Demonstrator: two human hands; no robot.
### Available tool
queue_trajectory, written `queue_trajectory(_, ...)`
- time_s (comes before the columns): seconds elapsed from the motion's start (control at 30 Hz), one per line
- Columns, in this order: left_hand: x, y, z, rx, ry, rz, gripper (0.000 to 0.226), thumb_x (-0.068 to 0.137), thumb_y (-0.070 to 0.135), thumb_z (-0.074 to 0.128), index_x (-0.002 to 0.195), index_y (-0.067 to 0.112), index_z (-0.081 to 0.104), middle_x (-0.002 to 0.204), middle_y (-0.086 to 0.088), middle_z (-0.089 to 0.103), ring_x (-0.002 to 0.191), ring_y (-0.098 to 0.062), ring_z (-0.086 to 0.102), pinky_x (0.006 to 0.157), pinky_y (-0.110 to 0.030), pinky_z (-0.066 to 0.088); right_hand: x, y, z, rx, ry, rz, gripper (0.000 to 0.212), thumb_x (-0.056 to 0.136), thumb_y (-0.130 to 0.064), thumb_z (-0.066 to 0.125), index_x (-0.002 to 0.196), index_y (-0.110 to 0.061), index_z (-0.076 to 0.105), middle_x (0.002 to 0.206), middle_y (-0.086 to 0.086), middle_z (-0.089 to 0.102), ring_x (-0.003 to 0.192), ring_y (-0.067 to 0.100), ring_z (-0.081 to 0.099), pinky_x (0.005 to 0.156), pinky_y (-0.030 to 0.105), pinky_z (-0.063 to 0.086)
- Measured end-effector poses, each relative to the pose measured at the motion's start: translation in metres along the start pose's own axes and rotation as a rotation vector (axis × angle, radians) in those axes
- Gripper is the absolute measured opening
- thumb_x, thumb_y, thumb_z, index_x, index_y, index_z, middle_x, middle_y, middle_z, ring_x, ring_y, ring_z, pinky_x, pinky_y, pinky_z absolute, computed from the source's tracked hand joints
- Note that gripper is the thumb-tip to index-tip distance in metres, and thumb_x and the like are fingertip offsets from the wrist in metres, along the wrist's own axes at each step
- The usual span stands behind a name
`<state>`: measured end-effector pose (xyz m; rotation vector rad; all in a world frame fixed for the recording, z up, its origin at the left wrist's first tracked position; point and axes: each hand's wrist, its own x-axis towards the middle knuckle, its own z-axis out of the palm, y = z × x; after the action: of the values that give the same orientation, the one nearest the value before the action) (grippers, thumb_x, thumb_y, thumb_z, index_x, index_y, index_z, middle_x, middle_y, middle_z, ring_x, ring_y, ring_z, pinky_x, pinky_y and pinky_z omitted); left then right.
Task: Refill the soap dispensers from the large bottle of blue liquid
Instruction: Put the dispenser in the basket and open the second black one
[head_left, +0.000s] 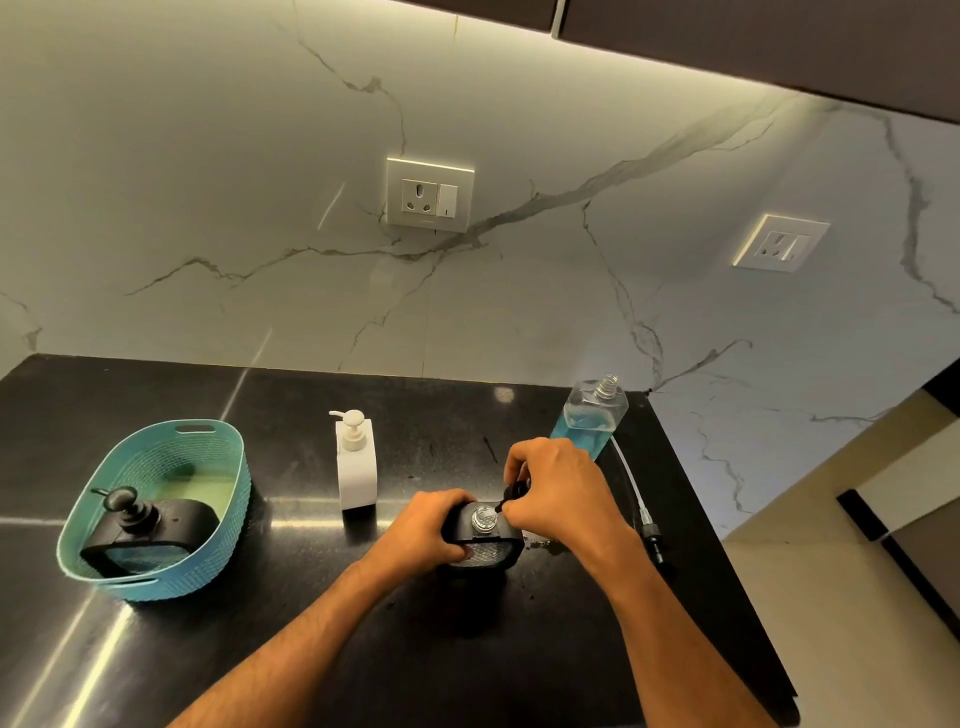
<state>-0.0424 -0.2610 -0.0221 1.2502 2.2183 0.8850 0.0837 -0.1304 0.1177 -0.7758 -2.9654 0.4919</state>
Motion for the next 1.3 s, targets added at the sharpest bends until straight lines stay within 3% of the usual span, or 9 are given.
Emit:
queue_trajectory(0.17,0.001,0.001,-0.002,-0.008,0.025,0.020,0.057,0.070,0.020,0.087,0.123,0.024,0.066,0.115,0.010,0.071,0.104,-0.003,0.064,0.094,-0.025,0.053,-0.005,0.017,-0.013,0.051,0.028,0.024,0.024,0.066,-0.029,0.078,0.085,-0.033,0.064,0.079,-0.014,0.063,0.074,0.003,0.062,0.064,0.019,0.054)
queue_trajectory(0.33,0.005,0.004,-0.008,-0.072,0.069,0.009,0.054,0.069,0.017,0.089,0.119,0.022,0.068,0.109,0.011,0.072,0.101,-0.003,0.065,0.093,-0.027,0.054,-0.008,0.038,-0.023,0.192,0.134,0.043,0.025,0.071,-0.033,0.085,0.092,-0.037,0.072,0.082,-0.017,0.066,0.075,-0.002,0.063,0.061,0.004,0.042)
queue_trajectory(0.47,0.008,0.004,-0.010,-0.089,0.089,-0.002,0.053,0.069,0.016,0.088,0.118,0.022,0.068,0.110,0.010,0.072,0.103,-0.006,0.065,0.094,-0.029,0.053,-0.007,0.057,-0.010,0.335,0.247,0.063,0.021,0.068,-0.029,0.089,0.083,-0.034,0.074,0.075,-0.017,0.067,0.079,-0.008,0.063,0.058,0.002,0.045)
queue_trajectory(0.6,0.011,0.002,-0.011,-0.086,0.072,-0.021,0.054,0.070,0.013,0.088,0.119,0.021,0.068,0.112,0.009,0.071,0.104,-0.007,0.065,0.095,-0.027,0.053,-0.003,0.074,0.028,0.246,0.368,0.138,0.022,0.067,-0.026,0.087,0.080,-0.026,0.069,0.077,-0.014,0.064,0.067,0.002,0.061,0.054,0.005,0.039)
queue_trajectory(0.77,0.015,0.000,-0.011,-0.071,0.045,-0.018,0.054,0.070,0.014,0.088,0.120,0.022,0.067,0.112,0.009,0.071,0.104,-0.006,0.064,0.095,-0.028,0.053,-0.010,0.088,0.101,0.176,0.319,0.261,0.024,0.070,-0.019,0.082,0.079,-0.021,0.059,0.084,-0.005,0.056,0.072,0.013,0.054,0.066,0.023,0.037)
queue_trajectory(0.97,0.019,-0.002,-0.011,-0.083,0.041,0.002,0.054,0.068,0.012,0.088,0.118,0.019,0.068,0.111,0.007,0.072,0.103,-0.008,0.066,0.094,-0.031,0.053,-0.018,0.094,0.151,0.231,0.296,0.316,0.036,0.069,-0.014,0.085,0.082,-0.022,0.053,0.088,-0.006,0.052,0.076,0.013,0.056,0.068,0.020,0.040)
queue_trajectory(1.3,0.021,-0.010,-0.009,-0.091,0.001,-0.010,0.058,0.072,0.019,0.087,0.125,0.025,0.063,0.116,0.011,0.069,0.107,-0.003,0.063,0.097,-0.026,0.053,-0.018,0.102,0.172,0.251,0.293,0.332,0.043,0.071,-0.017,0.088,0.097,-0.021,0.054,0.094,-0.006,0.054,0.087,0.012,0.057,0.075,0.021,0.043)
